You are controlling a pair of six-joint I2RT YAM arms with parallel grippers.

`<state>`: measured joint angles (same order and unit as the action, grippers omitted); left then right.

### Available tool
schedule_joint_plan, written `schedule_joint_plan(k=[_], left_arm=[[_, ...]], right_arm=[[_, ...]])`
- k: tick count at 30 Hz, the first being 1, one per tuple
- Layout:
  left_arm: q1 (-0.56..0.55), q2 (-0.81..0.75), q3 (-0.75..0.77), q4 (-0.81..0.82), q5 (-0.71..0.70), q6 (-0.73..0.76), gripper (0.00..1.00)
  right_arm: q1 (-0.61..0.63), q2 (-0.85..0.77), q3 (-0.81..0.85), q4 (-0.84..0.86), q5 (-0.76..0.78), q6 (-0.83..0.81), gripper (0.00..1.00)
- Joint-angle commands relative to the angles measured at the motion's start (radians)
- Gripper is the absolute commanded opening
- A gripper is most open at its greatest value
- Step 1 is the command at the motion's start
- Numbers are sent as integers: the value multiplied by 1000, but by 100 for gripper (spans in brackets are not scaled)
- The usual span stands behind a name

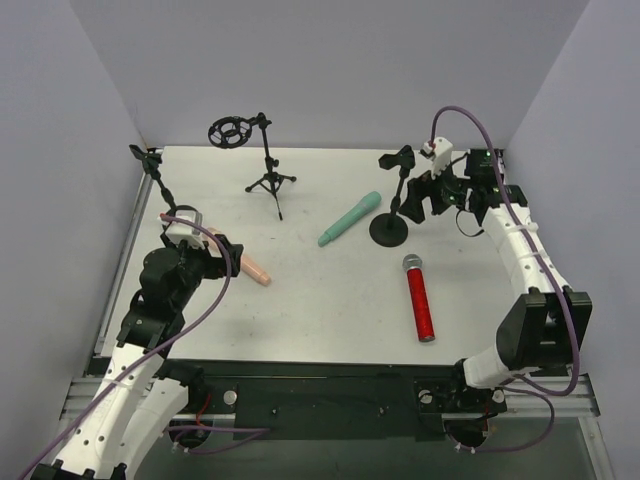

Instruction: Attach the microphones to the stand

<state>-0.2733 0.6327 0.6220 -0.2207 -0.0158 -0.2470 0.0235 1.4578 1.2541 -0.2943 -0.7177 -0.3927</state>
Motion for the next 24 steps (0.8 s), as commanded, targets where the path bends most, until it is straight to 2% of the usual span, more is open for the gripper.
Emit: schedule_joint_plan(k=[1,3,11,13,19,23,24], left_arm=[[0,-5,45,41,57,18,97],[0,-7,45,38,51,21,97],[2,1,39,37,37,35,97],[3,10,41,38,45,38,97],[6,44,42,37,50,45,97],[14,56,41,40,56,45,97],[19,59,41,41,57,45,97]], right_arm=[[3,108,146,-22,-61,-66,85],[9,145,156,20,-103,-78,82],[16,223,173,219,-137,89,62],[15,222,151,283,-137,141,60],[9,243,44,653,-135,392,57],[-13,283,-24,993,-160,660,52],[-19,294,-48,1137,-173,701,51]])
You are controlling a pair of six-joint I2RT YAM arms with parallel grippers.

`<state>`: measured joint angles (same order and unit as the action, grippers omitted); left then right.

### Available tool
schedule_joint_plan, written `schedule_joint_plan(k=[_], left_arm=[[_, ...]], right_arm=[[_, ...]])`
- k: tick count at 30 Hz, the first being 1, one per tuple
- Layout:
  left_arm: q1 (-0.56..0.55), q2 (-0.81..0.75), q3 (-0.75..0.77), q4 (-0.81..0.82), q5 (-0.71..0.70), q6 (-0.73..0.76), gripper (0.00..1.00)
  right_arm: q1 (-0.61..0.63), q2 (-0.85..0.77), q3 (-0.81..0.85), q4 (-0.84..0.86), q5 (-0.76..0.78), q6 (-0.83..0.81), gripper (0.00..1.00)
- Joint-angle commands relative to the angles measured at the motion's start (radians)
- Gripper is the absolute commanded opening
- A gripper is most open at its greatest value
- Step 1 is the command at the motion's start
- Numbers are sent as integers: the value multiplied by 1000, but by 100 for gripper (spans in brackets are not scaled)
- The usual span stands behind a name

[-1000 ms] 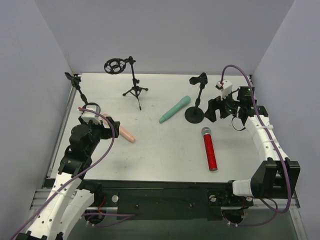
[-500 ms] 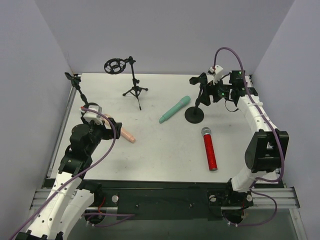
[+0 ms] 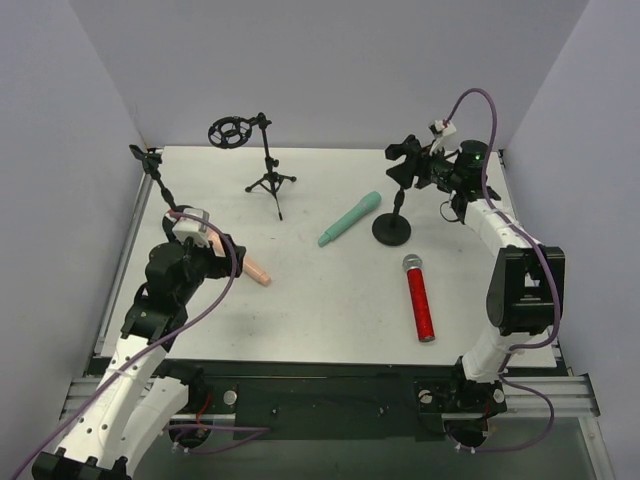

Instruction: Attach the microphones to the stand

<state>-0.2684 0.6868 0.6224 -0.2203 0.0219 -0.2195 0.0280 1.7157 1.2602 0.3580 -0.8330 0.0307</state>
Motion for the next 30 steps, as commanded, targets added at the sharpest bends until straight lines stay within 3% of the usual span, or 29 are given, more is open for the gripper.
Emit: schedule_joint_plan(k=[1,4,13,23,25,30], left_arm=[[17,3,37,42,19,17,97],[29,5,33,53,30,12,97],[44,17,36,59,56,5,97],[44,-13,31,59,62,6,97],[46,-18,31,61,65,5,97],[44,-27,30,61,67,5,97]], right_arm=[[-23,50,-67,627,-73,366,49],[-23,71,-91,728,-84,431,44],[-25,19,-139,449,-51,183,34],[-54,-45,-166,314,-60,71,40],[-57,-57,-171,302,-58,69,38],[-57,-71,-176,269,-64,61,19]])
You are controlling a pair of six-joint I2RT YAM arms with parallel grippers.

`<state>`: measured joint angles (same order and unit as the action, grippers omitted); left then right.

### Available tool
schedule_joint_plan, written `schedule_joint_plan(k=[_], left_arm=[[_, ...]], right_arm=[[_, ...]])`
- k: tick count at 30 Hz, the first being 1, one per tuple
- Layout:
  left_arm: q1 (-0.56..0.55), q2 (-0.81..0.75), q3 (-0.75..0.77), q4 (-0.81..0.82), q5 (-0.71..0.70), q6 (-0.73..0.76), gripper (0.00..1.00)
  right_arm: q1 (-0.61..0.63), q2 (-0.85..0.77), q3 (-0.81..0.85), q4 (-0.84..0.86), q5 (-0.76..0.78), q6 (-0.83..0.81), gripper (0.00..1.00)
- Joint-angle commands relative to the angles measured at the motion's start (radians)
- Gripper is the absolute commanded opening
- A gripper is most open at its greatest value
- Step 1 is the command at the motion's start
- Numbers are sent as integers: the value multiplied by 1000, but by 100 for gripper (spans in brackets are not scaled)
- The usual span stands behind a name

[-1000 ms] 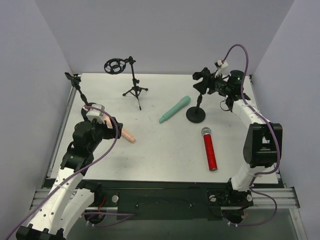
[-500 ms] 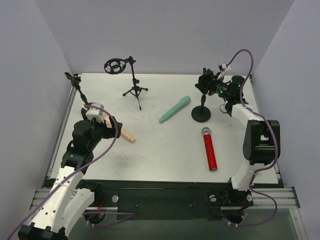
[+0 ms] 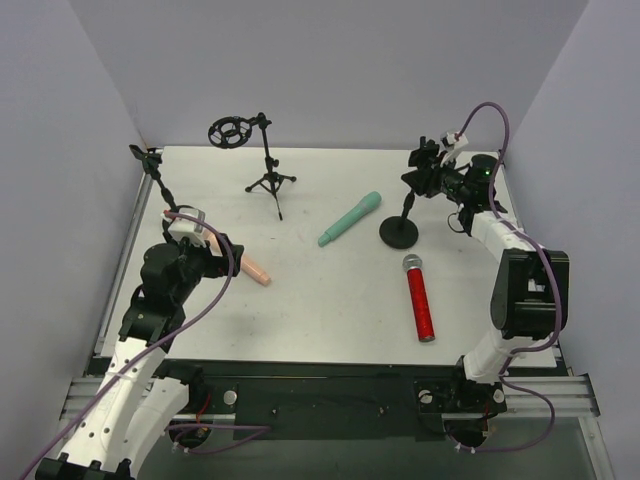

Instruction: Attach the microphones to the stand

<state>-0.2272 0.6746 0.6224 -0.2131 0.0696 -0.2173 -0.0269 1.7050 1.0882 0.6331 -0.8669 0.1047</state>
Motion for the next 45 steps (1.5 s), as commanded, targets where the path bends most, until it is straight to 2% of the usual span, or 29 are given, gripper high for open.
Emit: schedule_joint_plan(k=[1,4,6,13,17,23,25,33,38,45], left_arm=[[3,-17,30,54,19,2,97],[3,-20,28,54,21,2,97],[2,-17,28,54,21,1,97],[3,-12,27,55,25,1,97],[2,-10,28,55,25,2,97],[3,-18,28,54,25,4,97],[2,-18,28,54,27,4,97],[2,-20,28,57,38,2,97],[3,-21,23,57,38,4,97],[0,-23,23,64,64,4,97]], right_arm=[[-2,-65,-4,-9,-29,-13,16],[-1,-74,4,-29,-30,-14,4],[5,-87,13,-45,-30,-17,0],[80,-133,68,-142,-30,-40,0],[148,-159,99,-255,-32,-69,0],[287,-237,96,-565,-1,-327,0],[332,-275,58,-622,19,-405,0],[438,-331,-28,-650,36,-494,0],[443,-323,-65,-581,26,-467,3],[392,-383,-117,-676,-37,-559,24]])
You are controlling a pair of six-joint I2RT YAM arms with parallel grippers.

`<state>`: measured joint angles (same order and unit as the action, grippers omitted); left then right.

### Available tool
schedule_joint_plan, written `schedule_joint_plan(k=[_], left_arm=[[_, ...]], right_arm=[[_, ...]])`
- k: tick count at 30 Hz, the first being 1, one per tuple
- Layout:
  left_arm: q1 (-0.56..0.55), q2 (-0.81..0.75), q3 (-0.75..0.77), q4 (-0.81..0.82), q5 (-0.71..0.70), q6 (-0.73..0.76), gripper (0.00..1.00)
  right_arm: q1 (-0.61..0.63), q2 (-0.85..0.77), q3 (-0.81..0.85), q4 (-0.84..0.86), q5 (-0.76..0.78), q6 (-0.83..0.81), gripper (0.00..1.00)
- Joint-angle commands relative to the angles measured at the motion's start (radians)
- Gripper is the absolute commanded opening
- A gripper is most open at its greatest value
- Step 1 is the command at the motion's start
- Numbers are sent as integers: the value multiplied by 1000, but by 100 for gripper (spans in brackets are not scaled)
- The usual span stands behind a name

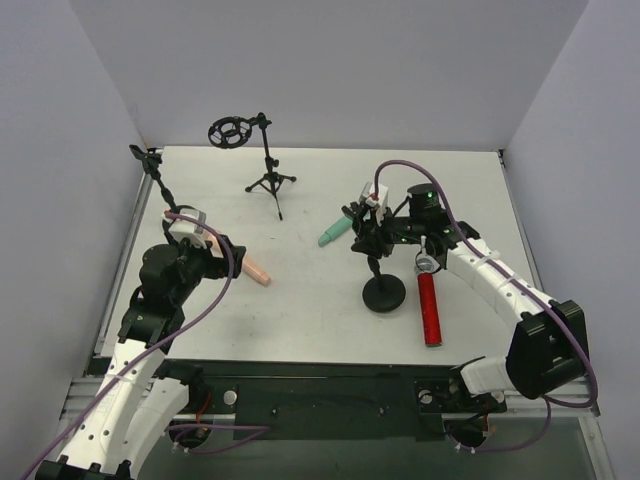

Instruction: Attach the microphones to the stand

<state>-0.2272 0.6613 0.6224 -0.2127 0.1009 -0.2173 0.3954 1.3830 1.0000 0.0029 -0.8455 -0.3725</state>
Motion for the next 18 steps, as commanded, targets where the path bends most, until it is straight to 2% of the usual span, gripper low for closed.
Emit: schedule_joint_plan(k=[1,8,13,18], left_arm=[[-1,-9,23,65,36,4,97],[-9,-8,19,85,109,-5,97],[-26,17,16,145,212,-63,97],[-67,89,48,197,295,-160,96]], right_arm=[[-41,-73,-29,-76,-67,-94,28],[-73,-153,-64,-241,-59,-192,46],[-128,-200,-92,-311,-49,-177,66],[-202,-252,-106,-450,-41,-253,75]])
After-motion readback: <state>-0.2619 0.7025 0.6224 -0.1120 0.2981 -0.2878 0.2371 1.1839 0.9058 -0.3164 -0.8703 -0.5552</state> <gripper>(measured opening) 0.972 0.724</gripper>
